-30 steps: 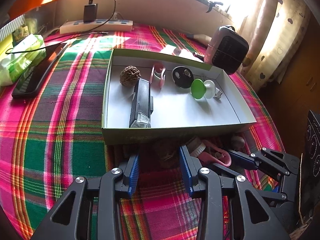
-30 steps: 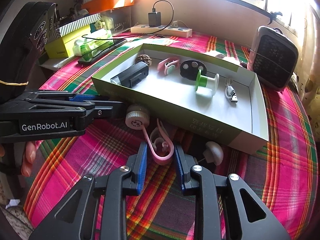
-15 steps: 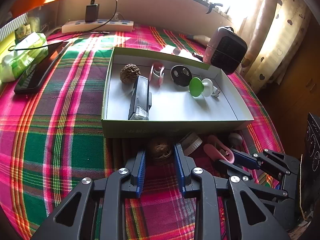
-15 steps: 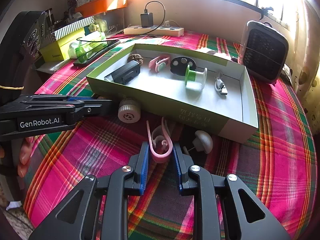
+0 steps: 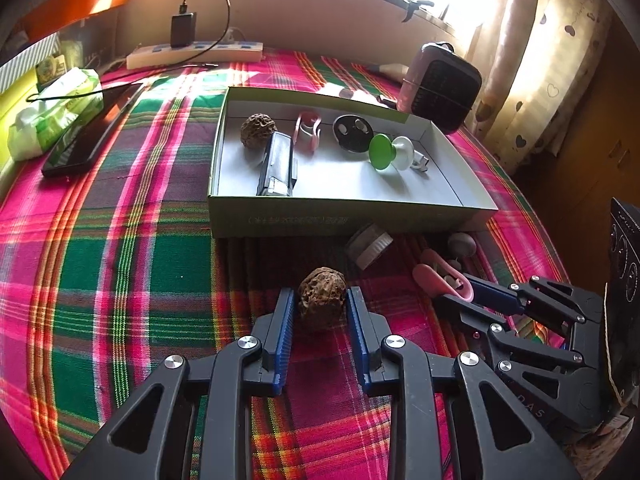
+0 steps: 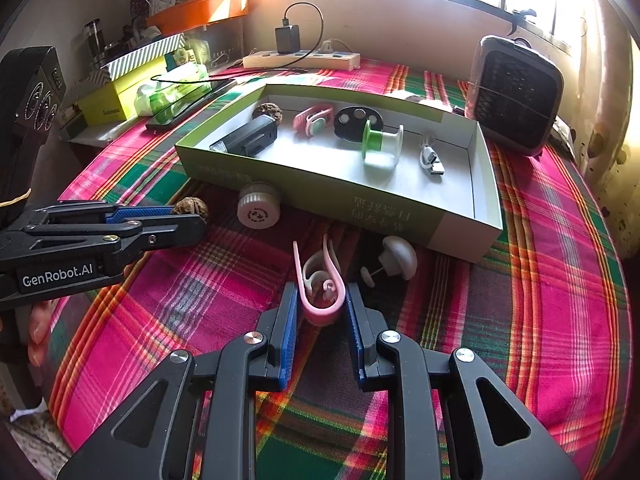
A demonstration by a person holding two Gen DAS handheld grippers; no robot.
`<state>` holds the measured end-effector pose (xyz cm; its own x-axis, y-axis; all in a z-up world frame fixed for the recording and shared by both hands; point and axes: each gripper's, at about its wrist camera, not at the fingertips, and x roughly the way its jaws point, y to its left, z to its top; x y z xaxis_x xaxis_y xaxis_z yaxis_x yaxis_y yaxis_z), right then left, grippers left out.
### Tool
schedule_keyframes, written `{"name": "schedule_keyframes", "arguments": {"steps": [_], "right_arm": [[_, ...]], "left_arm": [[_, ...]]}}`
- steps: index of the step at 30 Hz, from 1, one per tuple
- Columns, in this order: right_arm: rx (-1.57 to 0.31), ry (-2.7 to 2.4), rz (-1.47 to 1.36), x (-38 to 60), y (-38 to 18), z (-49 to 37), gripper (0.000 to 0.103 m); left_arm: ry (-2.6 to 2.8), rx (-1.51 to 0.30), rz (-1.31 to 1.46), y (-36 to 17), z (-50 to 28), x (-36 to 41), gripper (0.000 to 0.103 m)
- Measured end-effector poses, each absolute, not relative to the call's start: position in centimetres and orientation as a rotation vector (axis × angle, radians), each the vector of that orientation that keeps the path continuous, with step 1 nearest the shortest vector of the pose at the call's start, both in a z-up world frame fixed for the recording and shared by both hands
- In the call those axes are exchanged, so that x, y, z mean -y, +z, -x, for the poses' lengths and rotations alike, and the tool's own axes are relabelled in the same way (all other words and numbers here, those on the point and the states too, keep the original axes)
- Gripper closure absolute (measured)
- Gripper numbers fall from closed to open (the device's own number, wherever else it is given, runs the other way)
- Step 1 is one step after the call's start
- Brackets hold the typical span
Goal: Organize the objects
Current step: 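Lift the walnut with the left tool while the right tool reaches around the pink loop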
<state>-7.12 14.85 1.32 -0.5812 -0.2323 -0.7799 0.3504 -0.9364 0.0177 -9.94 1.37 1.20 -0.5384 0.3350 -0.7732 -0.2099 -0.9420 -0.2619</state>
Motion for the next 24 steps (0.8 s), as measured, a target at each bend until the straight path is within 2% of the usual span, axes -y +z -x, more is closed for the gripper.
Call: {"name": "schedule_keyframes", "arguments": {"steps": [16,18,20,24], "right_arm": [[-0.187,-2.52,-1.209,-14.6,1.3,7.8,0.078],[-0.186,-2.514,-1.215,-14.6,1.3,8.0,0.076],[-0.205,-2.505,-1.221,-14.4,1.3,8.2,0.069],[-0.178,-2.524,-1.217,-14.5,1.2,8.5,0.067]], "left_arm": [[2.521,0.094,1.282,1.1,10.7,-2.5,0.079],[2.516,0.09,1.289,1.2,11.1,-2.7,0.079],[2.513,0.06,1.293,1.2,11.4,-2.9,0.078],[2.523,0.06,1.29,1.2,11.7,-3.0,0.078]]}}
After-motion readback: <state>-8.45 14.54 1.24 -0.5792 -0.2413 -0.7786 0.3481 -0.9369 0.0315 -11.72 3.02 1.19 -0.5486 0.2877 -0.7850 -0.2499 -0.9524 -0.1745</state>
